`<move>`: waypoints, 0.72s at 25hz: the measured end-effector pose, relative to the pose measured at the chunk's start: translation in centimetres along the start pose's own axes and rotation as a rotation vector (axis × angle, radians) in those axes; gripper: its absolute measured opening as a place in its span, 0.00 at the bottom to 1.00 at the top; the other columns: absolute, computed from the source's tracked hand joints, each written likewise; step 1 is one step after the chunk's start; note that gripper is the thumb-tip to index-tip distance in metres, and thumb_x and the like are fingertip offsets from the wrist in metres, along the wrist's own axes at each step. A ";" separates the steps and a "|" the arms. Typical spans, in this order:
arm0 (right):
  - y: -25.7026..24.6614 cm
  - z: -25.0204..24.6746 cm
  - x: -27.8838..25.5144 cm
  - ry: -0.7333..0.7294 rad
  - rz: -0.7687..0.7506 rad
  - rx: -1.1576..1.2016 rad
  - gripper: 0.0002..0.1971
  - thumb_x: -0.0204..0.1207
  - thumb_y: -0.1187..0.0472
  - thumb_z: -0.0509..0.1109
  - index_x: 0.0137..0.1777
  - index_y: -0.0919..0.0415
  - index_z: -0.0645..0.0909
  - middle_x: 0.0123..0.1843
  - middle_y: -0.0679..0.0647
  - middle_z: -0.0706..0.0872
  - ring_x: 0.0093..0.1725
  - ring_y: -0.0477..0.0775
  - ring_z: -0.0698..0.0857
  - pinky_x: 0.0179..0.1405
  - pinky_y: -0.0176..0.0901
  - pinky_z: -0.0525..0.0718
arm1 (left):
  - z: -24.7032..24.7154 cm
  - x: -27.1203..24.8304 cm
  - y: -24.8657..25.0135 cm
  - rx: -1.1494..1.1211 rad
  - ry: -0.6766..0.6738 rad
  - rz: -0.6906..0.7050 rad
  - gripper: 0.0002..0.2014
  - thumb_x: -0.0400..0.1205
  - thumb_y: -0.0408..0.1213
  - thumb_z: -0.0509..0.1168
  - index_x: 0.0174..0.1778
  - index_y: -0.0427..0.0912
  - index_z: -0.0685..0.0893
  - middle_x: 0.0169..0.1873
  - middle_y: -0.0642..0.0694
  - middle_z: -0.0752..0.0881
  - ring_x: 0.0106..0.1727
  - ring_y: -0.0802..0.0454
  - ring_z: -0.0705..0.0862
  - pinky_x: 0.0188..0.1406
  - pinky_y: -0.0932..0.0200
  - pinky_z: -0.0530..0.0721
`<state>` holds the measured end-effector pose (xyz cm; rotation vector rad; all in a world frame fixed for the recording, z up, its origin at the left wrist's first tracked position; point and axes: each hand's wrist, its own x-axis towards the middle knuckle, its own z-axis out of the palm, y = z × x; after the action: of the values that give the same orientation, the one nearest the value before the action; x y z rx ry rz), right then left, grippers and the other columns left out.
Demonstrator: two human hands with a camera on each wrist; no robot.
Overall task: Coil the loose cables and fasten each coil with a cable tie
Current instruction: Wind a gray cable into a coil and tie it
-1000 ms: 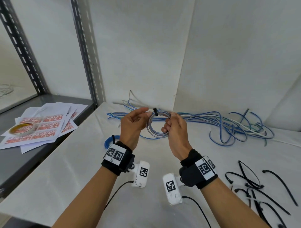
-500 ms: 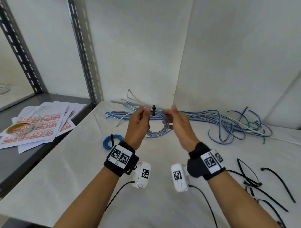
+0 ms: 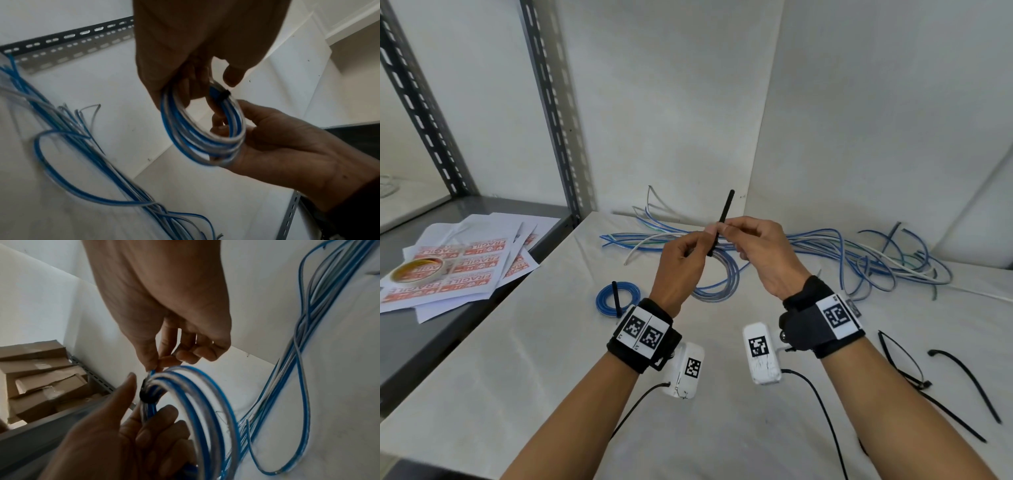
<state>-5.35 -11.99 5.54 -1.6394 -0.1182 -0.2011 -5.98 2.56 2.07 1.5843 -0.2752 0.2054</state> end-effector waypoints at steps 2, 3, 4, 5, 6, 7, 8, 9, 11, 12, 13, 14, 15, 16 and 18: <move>-0.4 0.4 -0.2 0.060 0.001 0.044 0.07 0.82 0.68 0.73 0.55 0.70 0.89 0.30 0.42 0.87 0.29 0.33 0.83 0.35 0.25 0.79 | 0.5 0.0 0.5 -0.051 0.029 0.024 0.14 0.89 0.41 0.64 0.39 0.42 0.88 0.27 0.61 0.84 0.28 0.68 0.78 0.29 0.76 0.72; -0.6 0.6 -0.2 0.095 0.007 0.074 0.08 0.81 0.67 0.74 0.56 0.71 0.89 0.32 0.45 0.87 0.30 0.34 0.84 0.37 0.27 0.80 | 0.8 0.1 0.8 -0.068 0.027 0.031 0.14 0.89 0.40 0.64 0.38 0.42 0.87 0.27 0.61 0.84 0.28 0.68 0.78 0.29 0.76 0.72; -0.8 0.8 -0.1 0.123 0.012 0.089 0.09 0.81 0.66 0.75 0.56 0.71 0.90 0.33 0.46 0.87 0.31 0.36 0.84 0.38 0.29 0.81 | 0.9 0.1 0.9 -0.083 0.029 0.037 0.14 0.89 0.38 0.64 0.38 0.41 0.87 0.26 0.61 0.84 0.28 0.68 0.78 0.29 0.76 0.72; -0.9 1.0 0.0 0.145 0.012 0.096 0.09 0.80 0.65 0.76 0.55 0.70 0.90 0.33 0.47 0.87 0.31 0.38 0.83 0.39 0.31 0.82 | 0.9 0.1 1.1 -0.095 0.034 0.046 0.13 0.89 0.37 0.64 0.39 0.39 0.87 0.26 0.62 0.84 0.27 0.68 0.78 0.29 0.77 0.72; -1.0 1.2 0.0 0.167 0.009 0.102 0.08 0.80 0.65 0.76 0.54 0.69 0.90 0.34 0.48 0.87 0.31 0.38 0.83 0.39 0.32 0.83 | 1.0 0.1 1.3 -0.100 0.033 0.051 0.13 0.89 0.36 0.64 0.41 0.38 0.87 0.26 0.62 0.84 0.27 0.68 0.78 0.29 0.77 0.72; -1.0 1.4 0.0 0.183 0.008 0.114 0.08 0.80 0.65 0.76 0.54 0.69 0.90 0.34 0.49 0.87 0.31 0.39 0.83 0.39 0.33 0.84 | 1.1 0.1 1.3 -0.104 0.034 0.051 0.12 0.89 0.35 0.64 0.43 0.36 0.88 0.26 0.62 0.84 0.27 0.68 0.78 0.29 0.78 0.72; -0.9 1.7 0.0 0.193 0.010 0.132 0.07 0.80 0.66 0.76 0.54 0.69 0.90 0.35 0.50 0.88 0.32 0.41 0.84 0.41 0.34 0.86 | 1.0 0.1 1.4 -0.110 0.038 0.048 0.12 0.89 0.35 0.63 0.44 0.36 0.88 0.25 0.62 0.84 0.26 0.68 0.78 0.28 0.77 0.72; -0.8 2.0 -0.1 0.200 0.020 0.153 0.07 0.80 0.66 0.76 0.54 0.70 0.90 0.36 0.52 0.89 0.33 0.43 0.85 0.42 0.37 0.88 | 1.0 0.0 1.3 -0.113 0.043 0.040 0.12 0.89 0.35 0.64 0.43 0.36 0.88 0.24 0.61 0.83 0.25 0.67 0.77 0.27 0.76 0.71; -0.7 2.6 -0.1 0.200 0.051 0.194 0.06 0.80 0.67 0.75 0.53 0.70 0.90 0.36 0.54 0.88 0.33 0.45 0.86 0.42 0.39 0.90 | 0.6 0.0 1.0 -0.126 0.058 0.009 0.14 0.89 0.37 0.65 0.40 0.36 0.87 0.22 0.59 0.78 0.23 0.61 0.71 0.25 0.66 0.68; -0.6 2.8 -0.1 0.199 0.076 0.215 0.06 0.80 0.68 0.75 0.53 0.70 0.89 0.33 0.53 0.88 0.32 0.46 0.85 0.39 0.37 0.89 | 0.4 0.2 0.5 -0.132 0.063 -0.012 0.15 0.88 0.39 0.66 0.40 0.35 0.87 0.23 0.54 0.77 0.24 0.57 0.69 0.24 0.61 0.66; -0.6 3.1 0.0 0.196 0.105 0.238 0.06 0.80 0.69 0.75 0.53 0.71 0.89 0.30 0.51 0.87 0.30 0.45 0.84 0.35 0.35 0.87 | 0.1 0.3 0.1 -0.134 0.071 -0.031 0.15 0.88 0.40 0.66 0.40 0.35 0.88 0.25 0.50 0.75 0.25 0.55 0.68 0.24 0.59 0.66; -0.4 3.3 -0.1 0.192 0.134 0.268 0.06 0.80 0.69 0.75 0.53 0.72 0.89 0.28 0.51 0.86 0.27 0.44 0.83 0.32 0.34 0.85 | -0.1 0.3 -0.3 -0.128 0.082 -0.047 0.15 0.88 0.41 0.67 0.40 0.35 0.89 0.25 0.48 0.74 0.26 0.54 0.68 0.24 0.58 0.66; -0.3 3.6 -0.1 0.182 0.159 0.291 0.07 0.80 0.70 0.74 0.54 0.73 0.88 0.28 0.51 0.85 0.26 0.43 0.83 0.30 0.33 0.84 | -0.3 0.2 -0.6 -0.119 0.092 -0.059 0.15 0.88 0.41 0.67 0.40 0.34 0.89 0.25 0.47 0.74 0.26 0.55 0.68 0.24 0.59 0.67; -0.1 4.0 -0.1 0.167 0.180 0.301 0.07 0.80 0.70 0.74 0.55 0.74 0.88 0.29 0.52 0.85 0.26 0.43 0.82 0.29 0.33 0.83 | -0.7 0.1 -0.9 -0.112 0.099 -0.068 0.16 0.88 0.40 0.67 0.41 0.31 0.88 0.25 0.48 0.74 0.26 0.55 0.69 0.24 0.60 0.68; 0.2 4.3 -0.2 0.118 0.191 0.259 0.07 0.80 0.68 0.75 0.54 0.71 0.89 0.28 0.49 0.84 0.29 0.44 0.80 0.30 0.34 0.81 | -1.7 -0.2 -1.5 -0.075 0.086 -0.072 0.17 0.88 0.40 0.66 0.42 0.29 0.88 0.24 0.52 0.78 0.26 0.59 0.73 0.28 0.62 0.71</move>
<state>-5.30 -7.72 5.01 -1.3679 0.0992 -0.1297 -5.64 4.29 0.65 1.5047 -0.1575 0.2045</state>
